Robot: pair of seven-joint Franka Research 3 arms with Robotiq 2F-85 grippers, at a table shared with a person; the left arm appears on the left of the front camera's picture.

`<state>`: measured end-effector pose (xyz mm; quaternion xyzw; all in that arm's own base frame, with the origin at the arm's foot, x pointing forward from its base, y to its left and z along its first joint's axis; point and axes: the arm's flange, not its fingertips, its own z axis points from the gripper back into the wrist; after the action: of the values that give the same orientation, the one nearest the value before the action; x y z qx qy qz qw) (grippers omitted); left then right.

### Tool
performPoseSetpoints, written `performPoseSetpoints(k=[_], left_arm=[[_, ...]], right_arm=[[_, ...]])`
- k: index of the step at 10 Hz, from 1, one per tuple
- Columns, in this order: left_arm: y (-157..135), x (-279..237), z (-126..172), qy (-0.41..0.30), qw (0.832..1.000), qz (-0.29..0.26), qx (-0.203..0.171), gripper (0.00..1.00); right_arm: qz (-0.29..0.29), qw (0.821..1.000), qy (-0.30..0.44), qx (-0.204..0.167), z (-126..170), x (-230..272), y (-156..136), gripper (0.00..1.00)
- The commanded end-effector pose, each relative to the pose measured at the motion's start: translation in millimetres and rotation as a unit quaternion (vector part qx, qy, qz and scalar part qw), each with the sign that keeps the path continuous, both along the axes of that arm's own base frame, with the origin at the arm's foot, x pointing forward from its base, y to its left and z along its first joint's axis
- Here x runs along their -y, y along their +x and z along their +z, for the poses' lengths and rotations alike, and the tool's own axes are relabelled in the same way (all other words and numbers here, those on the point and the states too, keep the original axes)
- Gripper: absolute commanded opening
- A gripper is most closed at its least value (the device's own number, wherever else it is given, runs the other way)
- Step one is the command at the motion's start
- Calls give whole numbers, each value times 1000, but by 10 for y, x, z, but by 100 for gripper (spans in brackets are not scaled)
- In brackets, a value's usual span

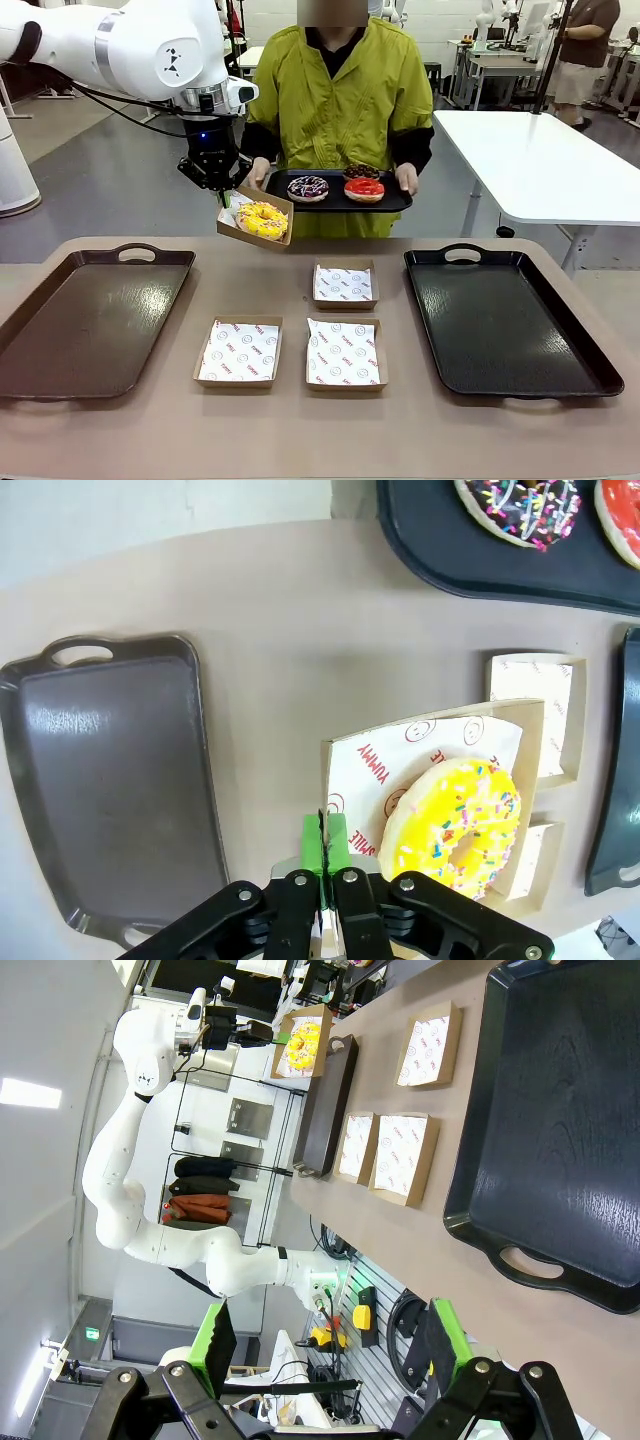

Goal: Individually package the donuts and arrange them on the tray.
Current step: Place the picked Paper togo box on the Handle tray while simultaneously picking up another Paper togo box from the table with the other hand.

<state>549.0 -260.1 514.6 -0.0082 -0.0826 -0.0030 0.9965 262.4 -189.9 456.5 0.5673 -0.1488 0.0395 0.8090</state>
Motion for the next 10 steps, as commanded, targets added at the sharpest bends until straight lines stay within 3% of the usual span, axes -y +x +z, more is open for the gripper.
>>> performPoseSetpoints(k=[1, 4, 6, 8, 10], left_arm=[[-22, -137, 36, -3, 1000, -24, 5, 1], [-304, -852, 205, -8, 998, -57, 26, 1], [-500, -1320, 219, -2, 998, -59, 33, 1], [-698, -1781, 162, -3, 998, -47, 36, 1], [-831, -2107, 24, 10, 999, -31, 34, 1]], right_arm=[[-1, 1000, -25, 2, 61, -111, 134, 100], [-22, 992, -111, -47, 542, -613, 738, 100], [-23, 983, -173, -55, 826, -1151, 1113, 100], [2, 965, -247, -89, 837, -1834, 1353, 100], [16, 946, -307, -102, 663, -2428, 1506, 100]])
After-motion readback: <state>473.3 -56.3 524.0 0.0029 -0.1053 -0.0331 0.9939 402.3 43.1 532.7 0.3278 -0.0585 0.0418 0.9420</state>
